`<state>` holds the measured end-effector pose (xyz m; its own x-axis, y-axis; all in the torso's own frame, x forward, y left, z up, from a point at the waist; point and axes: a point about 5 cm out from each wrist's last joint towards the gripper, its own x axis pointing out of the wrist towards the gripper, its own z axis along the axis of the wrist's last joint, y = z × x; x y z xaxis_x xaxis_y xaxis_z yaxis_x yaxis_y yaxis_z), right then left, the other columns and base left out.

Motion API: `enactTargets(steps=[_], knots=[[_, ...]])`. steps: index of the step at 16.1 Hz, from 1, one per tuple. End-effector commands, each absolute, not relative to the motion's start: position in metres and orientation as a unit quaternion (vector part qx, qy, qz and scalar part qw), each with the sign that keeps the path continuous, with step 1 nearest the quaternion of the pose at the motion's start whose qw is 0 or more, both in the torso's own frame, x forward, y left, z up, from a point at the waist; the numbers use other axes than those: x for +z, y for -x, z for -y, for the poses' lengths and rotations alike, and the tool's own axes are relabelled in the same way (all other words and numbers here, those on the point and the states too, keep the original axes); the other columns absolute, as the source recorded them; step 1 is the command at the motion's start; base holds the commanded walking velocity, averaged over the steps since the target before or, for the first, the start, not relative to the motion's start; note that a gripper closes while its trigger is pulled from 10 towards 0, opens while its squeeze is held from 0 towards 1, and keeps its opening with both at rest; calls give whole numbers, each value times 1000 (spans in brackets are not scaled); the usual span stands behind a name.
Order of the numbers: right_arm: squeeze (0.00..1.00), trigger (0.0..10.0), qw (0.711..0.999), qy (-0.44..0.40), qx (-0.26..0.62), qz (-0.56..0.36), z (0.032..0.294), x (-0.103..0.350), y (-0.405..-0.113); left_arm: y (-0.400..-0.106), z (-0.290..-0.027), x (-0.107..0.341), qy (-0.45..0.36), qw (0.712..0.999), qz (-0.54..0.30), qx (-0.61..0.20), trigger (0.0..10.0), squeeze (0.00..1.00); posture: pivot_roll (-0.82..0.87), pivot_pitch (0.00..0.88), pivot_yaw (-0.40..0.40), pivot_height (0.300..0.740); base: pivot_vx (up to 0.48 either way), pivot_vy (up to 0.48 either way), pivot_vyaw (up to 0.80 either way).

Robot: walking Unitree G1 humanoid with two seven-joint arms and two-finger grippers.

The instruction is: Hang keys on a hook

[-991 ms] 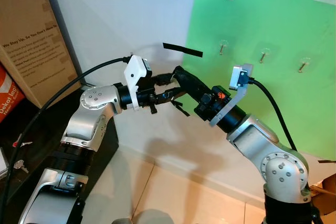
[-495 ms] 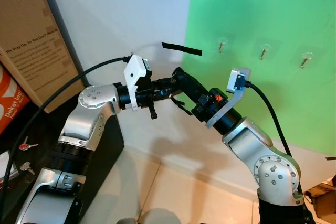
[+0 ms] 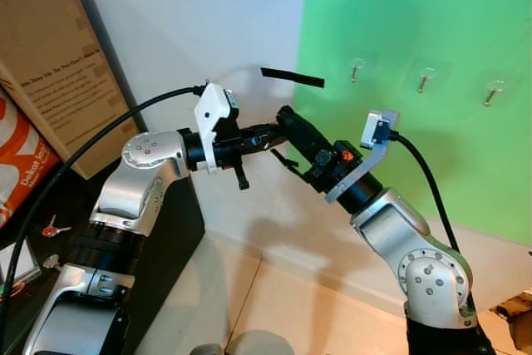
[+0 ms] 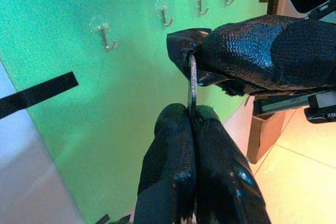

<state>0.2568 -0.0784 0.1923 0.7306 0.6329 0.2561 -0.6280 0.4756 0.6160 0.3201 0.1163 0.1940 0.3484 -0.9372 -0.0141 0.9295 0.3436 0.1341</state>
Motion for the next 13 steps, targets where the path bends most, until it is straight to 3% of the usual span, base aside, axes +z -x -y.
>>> enactTargets(steps=[1,13], knots=[[0,10000,861,-358,361,-6,81,189,-256,-323,-115,201,-64,819,40,-569,0,0,5,0,48,740,0,0,0],[0,10000,875,-341,343,-20,91,182,-258,-321,-143,201,-97,822,29,-560,0,0,3,0,32,740,0,0,0]])
